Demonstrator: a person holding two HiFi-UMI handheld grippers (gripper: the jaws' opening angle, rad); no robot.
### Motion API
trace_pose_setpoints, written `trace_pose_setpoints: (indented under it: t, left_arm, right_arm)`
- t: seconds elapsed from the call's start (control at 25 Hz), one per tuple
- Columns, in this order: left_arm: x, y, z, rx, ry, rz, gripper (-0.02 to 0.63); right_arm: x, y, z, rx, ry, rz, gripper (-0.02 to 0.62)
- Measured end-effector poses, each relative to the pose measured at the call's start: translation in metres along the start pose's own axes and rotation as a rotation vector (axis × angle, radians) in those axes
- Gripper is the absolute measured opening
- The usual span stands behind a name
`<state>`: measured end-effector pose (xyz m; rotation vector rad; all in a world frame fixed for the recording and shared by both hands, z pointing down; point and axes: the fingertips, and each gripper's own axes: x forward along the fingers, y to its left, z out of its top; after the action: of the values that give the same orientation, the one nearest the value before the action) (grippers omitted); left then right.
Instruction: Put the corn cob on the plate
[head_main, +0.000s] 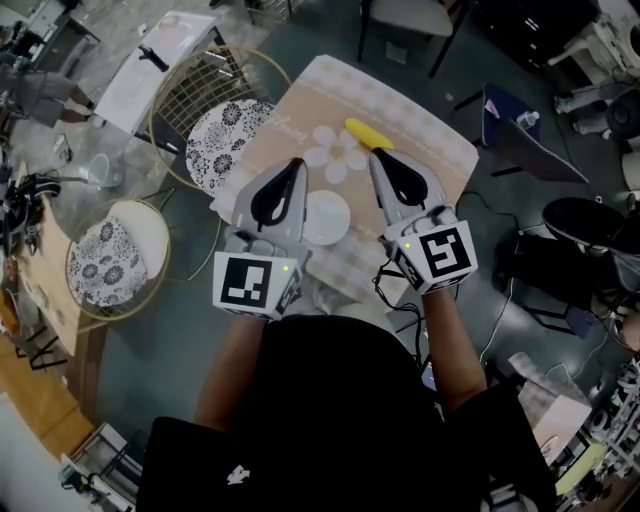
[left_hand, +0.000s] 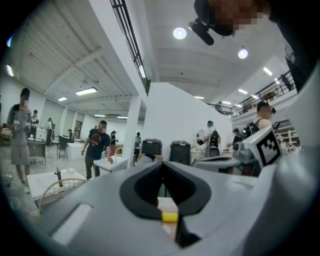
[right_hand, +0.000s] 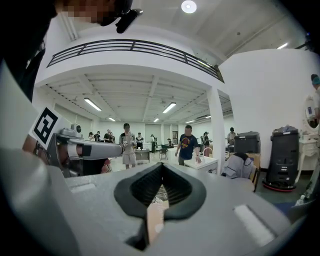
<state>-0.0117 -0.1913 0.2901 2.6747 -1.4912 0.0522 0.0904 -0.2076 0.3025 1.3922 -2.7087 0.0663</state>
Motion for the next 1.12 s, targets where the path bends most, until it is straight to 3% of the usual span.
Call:
trace_pose_setpoints:
  t: [0.56, 1.12]
  left_arm:
    - [0.058, 0.039, -0.008, -0.033, 0.024, -0.091, 0.009]
    - [0.105, 0.061, -0.042, -0.054, 0.116, -0.147, 0.009]
  right_arm:
    - [0.051, -0.039, -0.027, 0.024, 0.101, -0.099, 0.002]
    - [0.098, -0.094, -0.116, 0.083, 0.3, -0.1, 0.003]
